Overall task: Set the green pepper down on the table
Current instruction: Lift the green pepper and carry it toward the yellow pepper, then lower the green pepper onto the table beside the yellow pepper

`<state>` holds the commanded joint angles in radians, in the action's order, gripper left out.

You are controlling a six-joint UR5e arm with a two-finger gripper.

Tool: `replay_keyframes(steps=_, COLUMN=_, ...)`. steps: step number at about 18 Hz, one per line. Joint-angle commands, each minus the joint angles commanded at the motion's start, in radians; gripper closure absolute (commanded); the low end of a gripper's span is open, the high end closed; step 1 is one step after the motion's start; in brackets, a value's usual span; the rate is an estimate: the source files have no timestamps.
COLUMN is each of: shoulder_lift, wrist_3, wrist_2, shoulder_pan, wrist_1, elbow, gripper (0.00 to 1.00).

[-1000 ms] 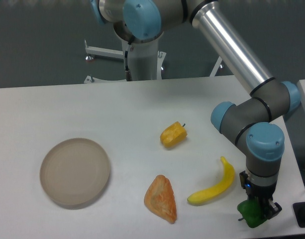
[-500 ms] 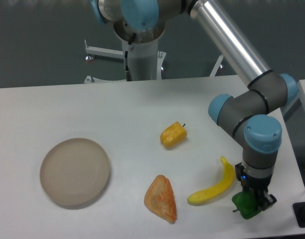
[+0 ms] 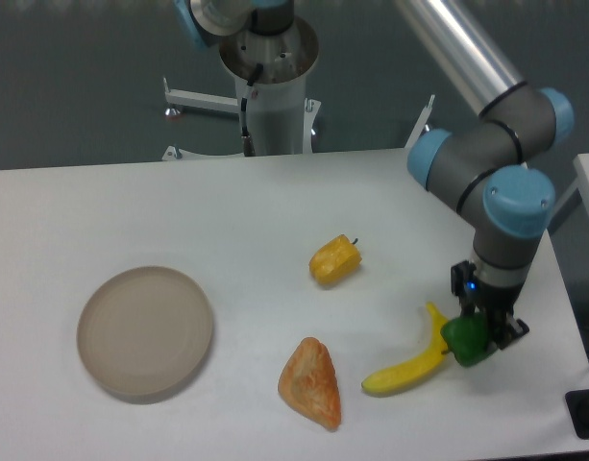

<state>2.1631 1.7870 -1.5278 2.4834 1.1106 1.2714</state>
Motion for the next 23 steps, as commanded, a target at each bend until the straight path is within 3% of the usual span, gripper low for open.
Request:
replay_keyframes(steps=7, shoulder_lift=-0.136, wrist_3=0.081, wrist_2=0.055, shoulder_pan=0.067, wrist_1=0.0, elbow=0.215, gripper=0.66)
replay_keyframes(steps=13, shoulder_lift=-0.193, wrist_3=0.052, wrist_2=0.063, shoulder_pan=0.092, wrist_1=0.002, elbow=0.356, gripper=0.66)
replay_keyframes(steps=23, shoulder_lift=-0.207, wrist_3=-0.058, wrist_2=0.103, shoulder_pan=0.103, wrist_1=0.003, elbow=0.402, gripper=0.66)
